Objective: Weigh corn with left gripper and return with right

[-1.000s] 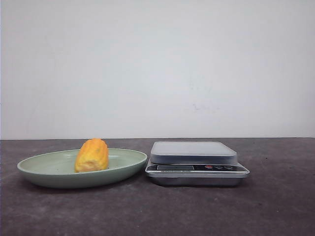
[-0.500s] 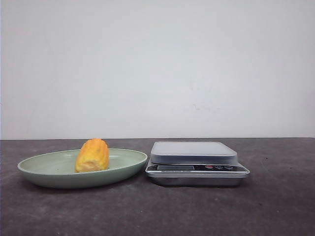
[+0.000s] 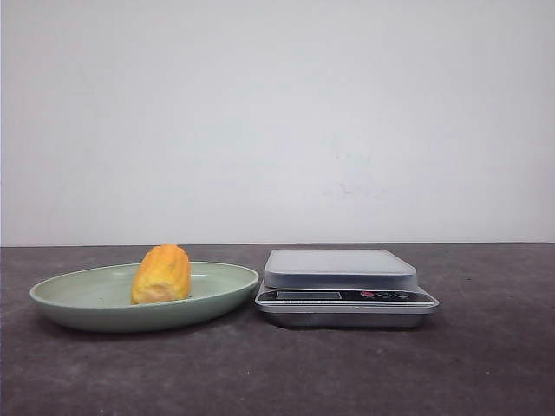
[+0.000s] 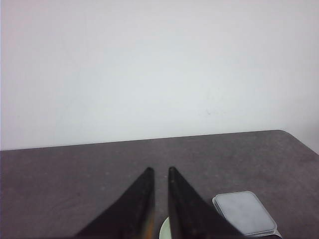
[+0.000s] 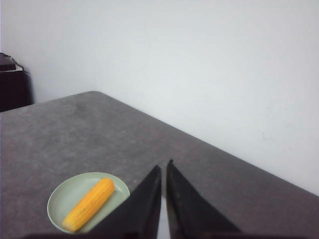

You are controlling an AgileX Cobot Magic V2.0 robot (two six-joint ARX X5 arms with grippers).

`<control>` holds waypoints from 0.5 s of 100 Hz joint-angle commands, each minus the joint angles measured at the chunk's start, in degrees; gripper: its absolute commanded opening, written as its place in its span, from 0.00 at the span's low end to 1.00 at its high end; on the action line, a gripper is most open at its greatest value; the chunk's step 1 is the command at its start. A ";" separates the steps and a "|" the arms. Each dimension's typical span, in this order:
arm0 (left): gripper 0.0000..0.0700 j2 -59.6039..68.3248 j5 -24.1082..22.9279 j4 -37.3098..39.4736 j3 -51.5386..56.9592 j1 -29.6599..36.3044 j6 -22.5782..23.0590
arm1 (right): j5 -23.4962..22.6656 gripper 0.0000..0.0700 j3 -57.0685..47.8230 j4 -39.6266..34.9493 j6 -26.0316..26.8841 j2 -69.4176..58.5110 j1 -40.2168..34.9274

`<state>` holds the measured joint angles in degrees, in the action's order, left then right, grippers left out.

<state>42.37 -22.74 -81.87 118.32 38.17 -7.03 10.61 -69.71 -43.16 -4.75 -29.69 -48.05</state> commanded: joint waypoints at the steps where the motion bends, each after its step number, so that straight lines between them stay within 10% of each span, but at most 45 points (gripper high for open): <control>1: 0.00 0.24 -0.13 -3.26 1.27 0.46 -0.13 | 0.00 0.02 -0.90 0.87 -0.61 -0.39 -0.57; 50: 0.00 0.24 -0.13 -3.26 1.27 0.46 -0.11 | 0.31 0.02 -0.87 -0.79 0.02 -0.39 -0.33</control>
<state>42.35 -22.74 -81.87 118.32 38.17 -7.03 10.63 -69.71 -43.07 -4.73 -29.71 -48.05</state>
